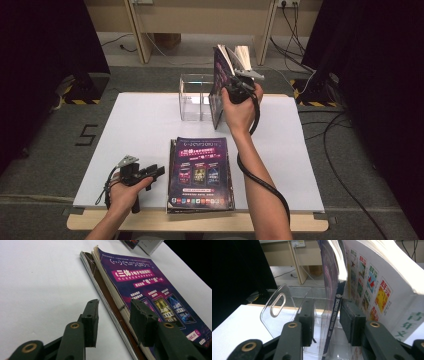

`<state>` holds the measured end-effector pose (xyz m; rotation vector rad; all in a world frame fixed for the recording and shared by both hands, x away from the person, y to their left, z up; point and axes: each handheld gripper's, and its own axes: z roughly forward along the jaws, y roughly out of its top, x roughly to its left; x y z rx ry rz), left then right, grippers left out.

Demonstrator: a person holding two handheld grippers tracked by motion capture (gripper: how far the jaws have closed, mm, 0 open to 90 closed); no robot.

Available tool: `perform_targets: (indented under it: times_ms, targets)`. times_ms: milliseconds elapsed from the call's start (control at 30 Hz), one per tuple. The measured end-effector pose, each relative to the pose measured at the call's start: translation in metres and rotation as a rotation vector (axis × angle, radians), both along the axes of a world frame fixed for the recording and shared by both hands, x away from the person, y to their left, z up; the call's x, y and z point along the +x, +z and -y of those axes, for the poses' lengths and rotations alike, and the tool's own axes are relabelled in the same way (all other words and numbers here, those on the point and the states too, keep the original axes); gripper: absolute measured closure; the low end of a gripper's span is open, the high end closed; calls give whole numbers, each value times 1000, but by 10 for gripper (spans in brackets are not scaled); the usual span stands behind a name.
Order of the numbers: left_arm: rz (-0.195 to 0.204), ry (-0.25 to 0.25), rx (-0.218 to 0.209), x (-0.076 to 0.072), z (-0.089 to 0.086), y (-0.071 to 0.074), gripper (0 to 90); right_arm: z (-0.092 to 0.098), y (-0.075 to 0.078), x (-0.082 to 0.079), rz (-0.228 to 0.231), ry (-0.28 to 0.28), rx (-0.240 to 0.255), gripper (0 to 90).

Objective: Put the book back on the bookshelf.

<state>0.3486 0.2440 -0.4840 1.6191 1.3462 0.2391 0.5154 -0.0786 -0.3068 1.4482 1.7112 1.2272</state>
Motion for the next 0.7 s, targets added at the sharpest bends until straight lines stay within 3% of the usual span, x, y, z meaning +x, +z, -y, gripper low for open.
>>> perform_targets:
  times_ms: [700]
  targets:
    - [-9, -36, 0, 8, 13, -2, 573, 13, -12, -28, -44, 17, 28, 640]
